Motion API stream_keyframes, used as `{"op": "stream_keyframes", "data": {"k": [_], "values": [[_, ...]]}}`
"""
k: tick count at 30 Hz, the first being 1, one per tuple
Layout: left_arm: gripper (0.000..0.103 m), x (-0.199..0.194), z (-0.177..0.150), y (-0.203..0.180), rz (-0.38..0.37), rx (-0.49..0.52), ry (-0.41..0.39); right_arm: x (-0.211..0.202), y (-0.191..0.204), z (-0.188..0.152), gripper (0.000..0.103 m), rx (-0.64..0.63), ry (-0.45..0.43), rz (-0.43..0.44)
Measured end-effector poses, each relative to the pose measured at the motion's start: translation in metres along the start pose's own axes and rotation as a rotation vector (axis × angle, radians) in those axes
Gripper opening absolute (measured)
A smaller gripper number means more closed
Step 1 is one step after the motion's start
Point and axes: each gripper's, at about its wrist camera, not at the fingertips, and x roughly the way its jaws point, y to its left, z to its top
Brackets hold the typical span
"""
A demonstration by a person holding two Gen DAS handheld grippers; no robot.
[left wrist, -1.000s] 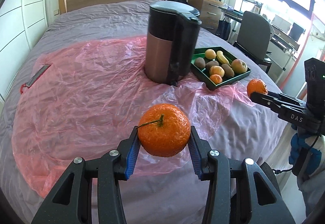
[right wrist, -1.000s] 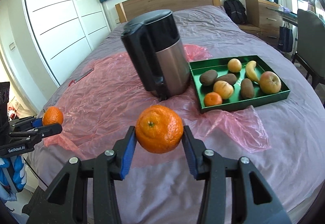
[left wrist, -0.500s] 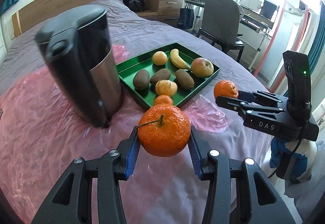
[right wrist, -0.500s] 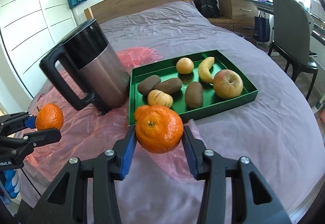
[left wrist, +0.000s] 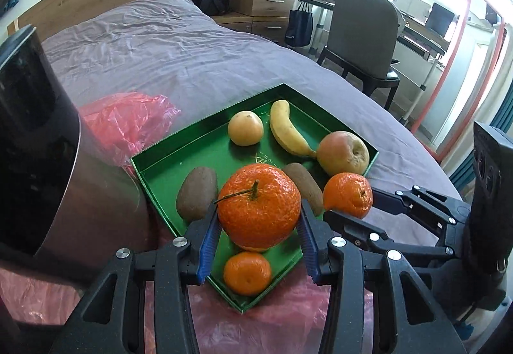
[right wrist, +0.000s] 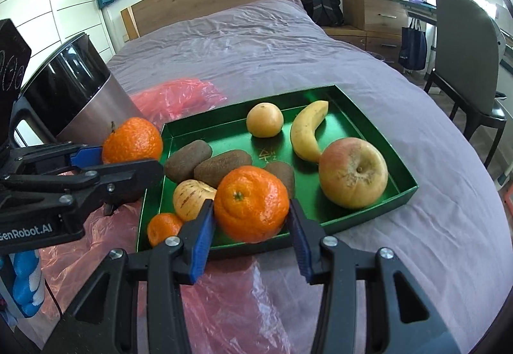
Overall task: Organize fruits
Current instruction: 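Lower both tangerines into the tray and open the left gripper while the right gripper opens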
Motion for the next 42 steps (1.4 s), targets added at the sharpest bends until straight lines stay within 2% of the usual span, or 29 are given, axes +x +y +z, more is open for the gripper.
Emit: {"op": "stream_keyframes", "data": {"k": [8, 13, 19, 31, 33, 34, 35, 36, 39, 42], "values": [[0.04, 0.059, 0.03, 0.009, 0.069, -0.044, 0.022, 0.033, -0.007, 0.005, 0.031, 0.001, 0.006, -0.005], [0.04, 0.082, 0.033, 0.02, 0.096, -0.076, 0.046, 0.042, -0.014, 0.006, 0.032, 0.012, -0.011, -0.01], [0.04, 0.101, 0.033, 0.029, 0.125, -0.102, 0.072, 0.05, -0.007, 0.009, 0.032, -0.017, -0.022, 0.024], [0.042, 0.103, 0.031, 0.033, 0.146, -0.088, 0.087, 0.048, 0.001, 0.005, 0.033, -0.037, -0.025, 0.038], [0.049, 0.101, 0.032, 0.034, 0.137, -0.097, 0.088, 0.047, 0.0, 0.005, 0.034, -0.033, -0.022, 0.034], [0.056, 0.1, 0.033, 0.034, 0.139, -0.099, 0.087, 0.045, 0.0, 0.003, 0.034, -0.033, -0.021, 0.033], [0.058, 0.098, 0.033, 0.033, 0.146, -0.1, 0.085, 0.043, 0.001, 0.003, 0.034, -0.032, -0.019, 0.032], [0.058, 0.096, 0.033, 0.033, 0.145, -0.098, 0.084, 0.041, 0.001, 0.002, 0.035, -0.032, -0.017, 0.035], [0.059, 0.089, 0.033, 0.03, 0.145, -0.1, 0.085, 0.038, 0.003, 0.002, 0.046, -0.038, -0.011, 0.028], [0.059, 0.076, 0.03, 0.026, 0.148, -0.088, 0.072, 0.03, 0.005, 0.0, 0.047, -0.028, -0.013, 0.026]]}}
